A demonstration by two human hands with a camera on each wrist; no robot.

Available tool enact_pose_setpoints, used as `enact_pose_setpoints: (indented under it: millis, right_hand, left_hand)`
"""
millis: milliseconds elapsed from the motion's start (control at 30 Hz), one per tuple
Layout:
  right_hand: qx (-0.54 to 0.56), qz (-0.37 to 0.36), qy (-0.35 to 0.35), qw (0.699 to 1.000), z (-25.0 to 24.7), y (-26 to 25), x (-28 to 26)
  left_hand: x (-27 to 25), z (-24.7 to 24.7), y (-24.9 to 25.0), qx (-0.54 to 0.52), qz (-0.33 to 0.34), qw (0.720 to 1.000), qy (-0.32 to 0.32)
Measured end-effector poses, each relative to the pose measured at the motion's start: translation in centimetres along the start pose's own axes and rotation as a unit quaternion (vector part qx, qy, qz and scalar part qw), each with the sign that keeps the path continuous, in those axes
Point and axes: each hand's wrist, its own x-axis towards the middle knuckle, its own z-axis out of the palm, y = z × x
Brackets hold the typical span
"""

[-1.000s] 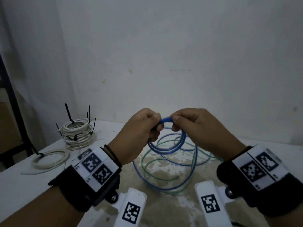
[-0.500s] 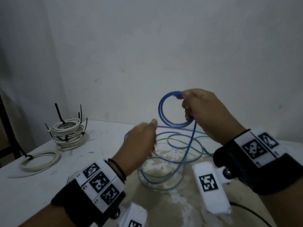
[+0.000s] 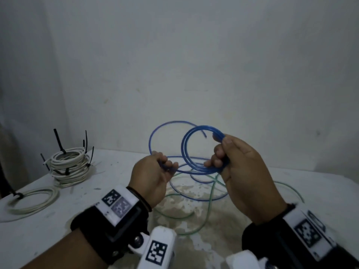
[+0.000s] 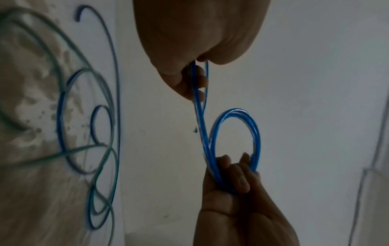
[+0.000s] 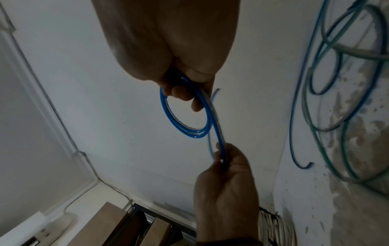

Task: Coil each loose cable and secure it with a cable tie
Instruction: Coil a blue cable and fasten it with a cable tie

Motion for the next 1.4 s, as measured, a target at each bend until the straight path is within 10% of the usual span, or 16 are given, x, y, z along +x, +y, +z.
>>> enact_pose_setpoints:
  millis: [267, 567, 867, 1033, 1200, 1400]
  right_hand:
    - [0.026, 0.095, -0.064, 0.993, -0.2, 1.1, -0.7]
    - [-0.118, 0.108, -0.072, 0.984, -0.3, 1.5, -0.6]
    - [-0.252, 0.026, -0.121, 0.960, -0.6, 1.4, -0.5]
    - [-0.297, 0.035, -0.163, 0.940, -1.1, 1.0, -0.4]
    - [-0.565, -0.140, -0.108, 0.806, -1.5, -0.9, -0.7]
    - [-0.649, -0.180, -0.025, 0.739, -2.0, -1.3, 0.3]
  left_hand:
    - [-1.2, 0.6, 1.5, 0.203, 0.137, 0.965, -0.093]
    - [-2.7, 1.0, 1.8, 0.330, 0.079, 0.914, -0.221]
    - [-3.0, 0.7, 1.4, 0.481, 0.176, 0.821, -0.251]
    - [-2.2, 0.3, 1.6, 0.504, 0.135, 0.818, -0.243]
    - [-1.8, 0.0, 1.6, 0.511, 0.160, 0.817, -0.214]
    - [-2.2, 0.2, 1.3, 0.476, 0.156, 0.838, -0.218]
